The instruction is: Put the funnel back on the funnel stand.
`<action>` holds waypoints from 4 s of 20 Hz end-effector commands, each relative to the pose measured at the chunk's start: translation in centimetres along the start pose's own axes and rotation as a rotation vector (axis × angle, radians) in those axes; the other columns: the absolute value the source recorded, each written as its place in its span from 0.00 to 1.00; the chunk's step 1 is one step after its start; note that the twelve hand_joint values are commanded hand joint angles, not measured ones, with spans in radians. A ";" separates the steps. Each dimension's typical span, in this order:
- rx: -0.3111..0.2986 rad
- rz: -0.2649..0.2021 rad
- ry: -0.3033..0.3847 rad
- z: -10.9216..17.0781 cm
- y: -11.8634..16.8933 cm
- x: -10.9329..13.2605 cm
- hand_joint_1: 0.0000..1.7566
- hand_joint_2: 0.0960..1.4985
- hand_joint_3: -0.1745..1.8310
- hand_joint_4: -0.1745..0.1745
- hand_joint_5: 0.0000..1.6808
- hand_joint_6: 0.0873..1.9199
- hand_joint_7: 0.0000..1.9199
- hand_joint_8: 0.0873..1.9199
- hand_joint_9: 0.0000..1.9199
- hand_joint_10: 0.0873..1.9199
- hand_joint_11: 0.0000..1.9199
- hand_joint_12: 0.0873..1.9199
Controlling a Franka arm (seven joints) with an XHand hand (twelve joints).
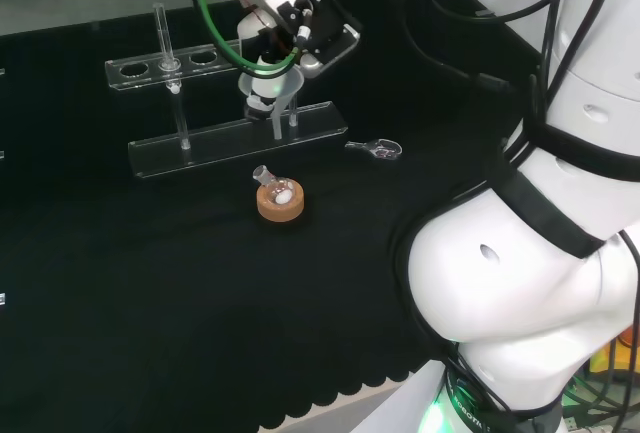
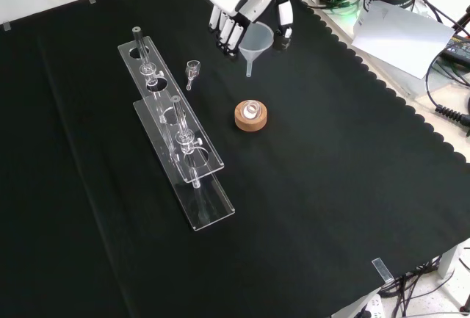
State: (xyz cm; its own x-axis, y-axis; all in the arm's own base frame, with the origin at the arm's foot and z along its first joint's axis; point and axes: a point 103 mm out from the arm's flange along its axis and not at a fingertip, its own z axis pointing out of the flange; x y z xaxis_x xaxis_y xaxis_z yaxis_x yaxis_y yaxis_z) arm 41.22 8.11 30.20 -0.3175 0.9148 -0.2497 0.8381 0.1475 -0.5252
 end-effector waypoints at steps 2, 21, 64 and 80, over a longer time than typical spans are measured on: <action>-0.015 0.138 0.037 -2.3 -0.9 -7.4 0.42 0.46 0.37 0.41 0.37 0.40 0.27 0.35 0.52 0.22 0.35 0.62; -0.016 0.245 0.125 -2.9 0.3 -16.4 0.42 0.46 0.37 0.41 0.36 0.40 0.27 0.35 0.51 0.23 0.35 0.62; -0.096 0.239 0.196 -4.4 8.1 -20.7 0.42 0.46 0.37 0.39 0.35 0.40 0.27 0.35 0.51 0.24 0.36 0.62; -0.083 0.204 0.201 -4.3 11.6 -19.4 0.42 0.46 0.37 0.39 0.35 0.40 0.27 0.35 0.51 0.24 0.36 0.62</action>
State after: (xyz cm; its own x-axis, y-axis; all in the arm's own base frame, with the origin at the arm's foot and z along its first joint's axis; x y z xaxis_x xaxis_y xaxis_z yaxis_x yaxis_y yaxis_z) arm 58.67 -7.13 33.42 -0.0422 0.9823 -0.1823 0.9144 -0.0356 -0.4034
